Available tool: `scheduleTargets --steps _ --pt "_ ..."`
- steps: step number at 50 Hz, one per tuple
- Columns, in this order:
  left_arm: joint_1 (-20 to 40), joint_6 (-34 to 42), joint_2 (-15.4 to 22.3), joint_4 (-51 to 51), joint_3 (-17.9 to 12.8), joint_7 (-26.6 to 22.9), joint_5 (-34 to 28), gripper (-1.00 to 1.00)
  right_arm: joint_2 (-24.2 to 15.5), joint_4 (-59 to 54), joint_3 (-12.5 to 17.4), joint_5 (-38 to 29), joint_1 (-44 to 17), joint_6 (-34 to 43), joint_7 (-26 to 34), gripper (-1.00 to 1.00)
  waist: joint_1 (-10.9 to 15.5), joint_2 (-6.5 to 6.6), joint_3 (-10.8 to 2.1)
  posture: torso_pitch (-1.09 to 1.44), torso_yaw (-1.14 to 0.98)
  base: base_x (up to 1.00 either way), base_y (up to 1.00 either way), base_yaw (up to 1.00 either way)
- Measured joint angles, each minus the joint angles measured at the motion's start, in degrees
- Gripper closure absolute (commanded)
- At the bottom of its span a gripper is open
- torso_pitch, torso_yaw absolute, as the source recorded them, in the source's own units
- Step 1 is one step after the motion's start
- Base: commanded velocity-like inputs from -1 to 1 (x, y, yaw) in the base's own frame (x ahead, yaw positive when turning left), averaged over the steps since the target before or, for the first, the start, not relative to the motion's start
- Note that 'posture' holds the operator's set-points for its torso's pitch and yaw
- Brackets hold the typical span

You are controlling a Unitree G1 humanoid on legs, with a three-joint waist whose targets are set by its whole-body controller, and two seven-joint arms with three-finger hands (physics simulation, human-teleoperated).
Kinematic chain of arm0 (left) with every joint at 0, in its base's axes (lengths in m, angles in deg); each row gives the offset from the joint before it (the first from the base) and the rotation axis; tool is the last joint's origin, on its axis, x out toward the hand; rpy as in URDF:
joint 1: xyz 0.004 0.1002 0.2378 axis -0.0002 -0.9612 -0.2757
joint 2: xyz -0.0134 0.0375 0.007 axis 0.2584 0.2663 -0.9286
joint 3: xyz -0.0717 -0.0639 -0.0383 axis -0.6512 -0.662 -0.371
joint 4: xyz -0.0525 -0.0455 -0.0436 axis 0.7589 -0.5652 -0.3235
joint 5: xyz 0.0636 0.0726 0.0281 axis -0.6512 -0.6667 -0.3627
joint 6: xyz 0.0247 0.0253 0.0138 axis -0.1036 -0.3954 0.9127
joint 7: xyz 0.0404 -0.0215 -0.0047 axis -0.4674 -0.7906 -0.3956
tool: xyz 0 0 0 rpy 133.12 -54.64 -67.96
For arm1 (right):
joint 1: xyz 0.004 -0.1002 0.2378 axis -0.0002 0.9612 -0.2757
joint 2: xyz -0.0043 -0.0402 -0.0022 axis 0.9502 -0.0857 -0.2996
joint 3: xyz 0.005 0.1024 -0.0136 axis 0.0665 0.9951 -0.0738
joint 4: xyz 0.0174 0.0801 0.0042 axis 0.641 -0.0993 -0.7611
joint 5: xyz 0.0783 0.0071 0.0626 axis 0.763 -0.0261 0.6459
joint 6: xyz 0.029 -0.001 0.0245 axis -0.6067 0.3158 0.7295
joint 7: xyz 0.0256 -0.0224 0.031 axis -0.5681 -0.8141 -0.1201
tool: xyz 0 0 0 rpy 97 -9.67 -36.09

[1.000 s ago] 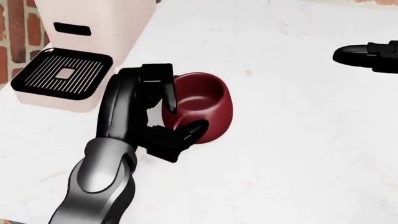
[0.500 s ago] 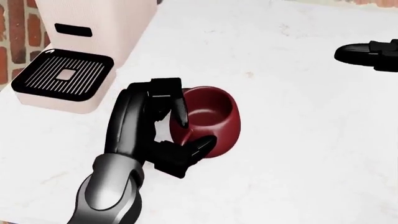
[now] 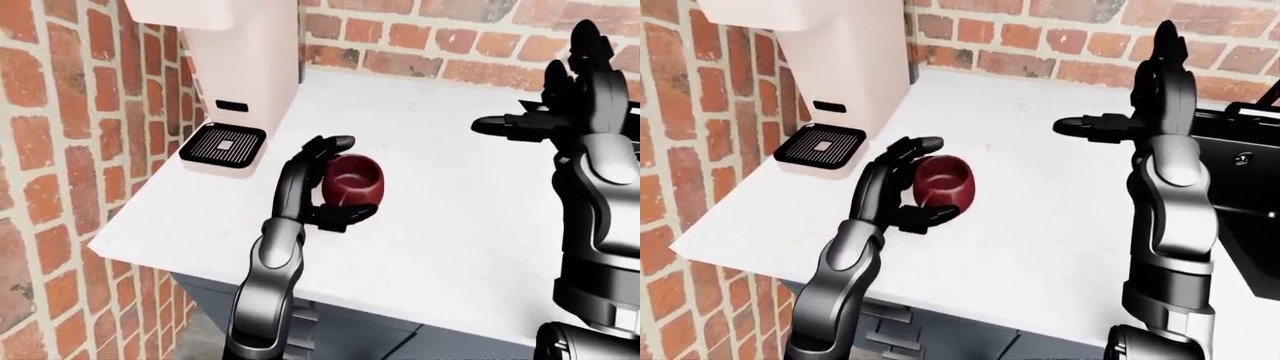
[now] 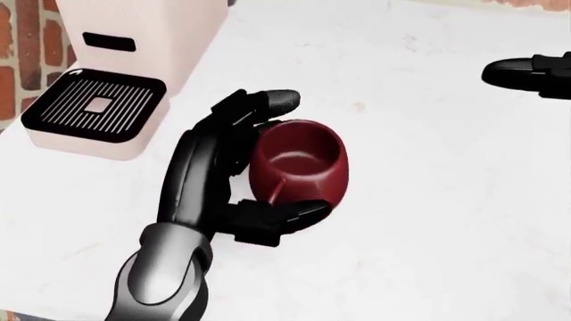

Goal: Pick the mug from under the coffee machine dispenser and place it on the counter.

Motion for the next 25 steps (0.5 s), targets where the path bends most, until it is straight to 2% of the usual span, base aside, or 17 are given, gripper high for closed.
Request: scheduleTargets --steps 11,13,15,17,21,25 --pt "0.7 1.1 0.1 0.8 -0.6 0.0 -0.2 -0.47 -0.2 0.2 0.1 0.1 0.2 0.2 0.1 -1.0 -0.1 0.07 0.07 0.0 0.0 0.0 0.0 0.0" --pt "0.9 1.5 0.1 1.0 -0.7 0.0 -0.3 -0.65 -0.2 0.1 0.1 0.1 0.1 0.2 0.1 -1.0 -0.1 0.08 0.06 0.0 0.0 0.0 0.0 0.0" --pt "1.2 1.8 0.1 1.0 -0.8 0.0 -0.2 -0.73 -0.1 0.2 0.1 0.0 0.2 0.0 0.1 -1.0 -0.1 0.07 0.02 0.0 0.0 0.0 0.0 0.0" --pt "1.9 2.3 0.3 1.0 -1.4 -0.1 0.0 -0.98 -0.1 0.4 0.1 0.1 0.3 0.1 0.1 -1.0 -0.1 0.07 0.05 0.0 0.0 0.0 0.0 0.0" --pt "3.3 3.8 0.6 1.9 -2.4 0.3 0.4 -1.0 -0.2 0.2 0.2 0.1 0.2 0.2 0.2 -1.0 -0.2 0.13 0.02 0.0 0.0 0.0 0.0 0.0" --pt "3.1 4.3 0.6 3.2 -1.8 0.5 0.4 -1.0 -0.3 0.4 0.3 0.1 0.3 0.2 0.1 -1.0 -0.1 0.19 -0.07 0.0 0.0 0.0 0.0 0.0"
